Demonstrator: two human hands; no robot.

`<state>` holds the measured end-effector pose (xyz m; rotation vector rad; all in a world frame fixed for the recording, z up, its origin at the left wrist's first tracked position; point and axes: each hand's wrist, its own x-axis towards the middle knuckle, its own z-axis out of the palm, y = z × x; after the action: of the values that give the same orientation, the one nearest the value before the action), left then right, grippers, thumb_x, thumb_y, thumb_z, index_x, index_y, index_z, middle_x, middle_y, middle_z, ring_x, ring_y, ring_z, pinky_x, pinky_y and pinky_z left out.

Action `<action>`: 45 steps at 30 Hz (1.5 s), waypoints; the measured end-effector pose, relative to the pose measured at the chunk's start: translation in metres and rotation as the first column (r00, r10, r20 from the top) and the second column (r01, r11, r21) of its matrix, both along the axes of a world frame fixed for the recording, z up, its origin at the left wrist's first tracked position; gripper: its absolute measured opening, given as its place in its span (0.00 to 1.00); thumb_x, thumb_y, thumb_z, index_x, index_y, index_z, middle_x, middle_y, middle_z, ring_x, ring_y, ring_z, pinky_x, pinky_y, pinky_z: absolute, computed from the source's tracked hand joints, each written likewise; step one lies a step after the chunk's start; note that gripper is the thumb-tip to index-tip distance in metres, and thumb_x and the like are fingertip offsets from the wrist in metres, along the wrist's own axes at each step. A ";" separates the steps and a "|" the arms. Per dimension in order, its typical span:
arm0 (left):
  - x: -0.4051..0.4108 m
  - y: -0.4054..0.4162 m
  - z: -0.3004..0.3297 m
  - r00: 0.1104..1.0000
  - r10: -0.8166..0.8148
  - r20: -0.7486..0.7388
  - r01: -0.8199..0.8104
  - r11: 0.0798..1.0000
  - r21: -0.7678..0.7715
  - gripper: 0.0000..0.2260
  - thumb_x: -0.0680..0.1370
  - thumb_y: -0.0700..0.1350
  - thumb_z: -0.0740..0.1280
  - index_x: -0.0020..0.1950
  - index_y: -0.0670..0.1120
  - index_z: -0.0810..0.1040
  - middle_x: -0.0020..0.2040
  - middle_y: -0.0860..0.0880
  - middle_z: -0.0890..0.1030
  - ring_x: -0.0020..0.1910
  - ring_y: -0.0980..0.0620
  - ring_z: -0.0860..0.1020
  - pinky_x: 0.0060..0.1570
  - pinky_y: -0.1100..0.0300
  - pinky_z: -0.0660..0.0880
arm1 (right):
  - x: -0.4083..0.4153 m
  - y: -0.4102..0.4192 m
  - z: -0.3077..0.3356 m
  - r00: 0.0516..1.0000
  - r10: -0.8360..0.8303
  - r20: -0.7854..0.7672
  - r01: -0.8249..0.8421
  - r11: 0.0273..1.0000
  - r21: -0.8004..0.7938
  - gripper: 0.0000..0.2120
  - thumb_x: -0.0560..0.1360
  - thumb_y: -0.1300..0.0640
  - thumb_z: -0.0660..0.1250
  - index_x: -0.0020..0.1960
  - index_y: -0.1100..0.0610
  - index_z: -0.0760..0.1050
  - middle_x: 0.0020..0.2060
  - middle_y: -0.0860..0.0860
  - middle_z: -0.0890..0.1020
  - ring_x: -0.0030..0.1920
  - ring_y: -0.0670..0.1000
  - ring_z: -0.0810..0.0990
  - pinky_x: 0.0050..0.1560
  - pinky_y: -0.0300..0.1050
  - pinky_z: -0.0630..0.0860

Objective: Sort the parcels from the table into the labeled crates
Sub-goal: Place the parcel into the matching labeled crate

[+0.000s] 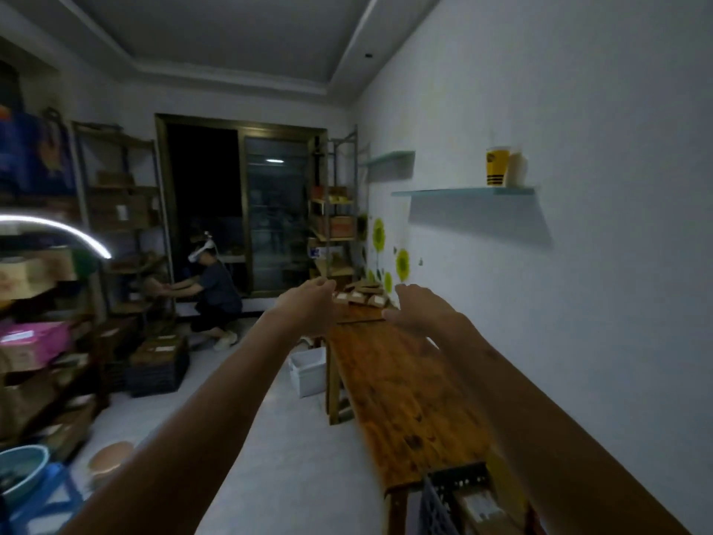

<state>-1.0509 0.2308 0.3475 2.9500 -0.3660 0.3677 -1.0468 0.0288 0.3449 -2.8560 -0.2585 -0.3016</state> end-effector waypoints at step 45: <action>1.013 0.355 -0.057 0.991 0.100 -0.087 -0.105 0.992 -0.066 0.29 0.83 0.55 0.60 0.81 0.48 0.56 0.81 0.48 0.58 0.76 0.46 0.65 0.69 0.50 0.68 | 1.030 0.338 -0.053 0.994 0.065 -0.092 -0.058 0.995 0.079 0.25 0.83 0.47 0.60 0.77 0.56 0.64 0.70 0.56 0.73 0.67 0.56 0.74 0.61 0.49 0.74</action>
<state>-0.0377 0.5857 0.2905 2.9111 -0.1876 0.2630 -0.0164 0.3668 0.2918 -2.7717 -0.3090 -0.1598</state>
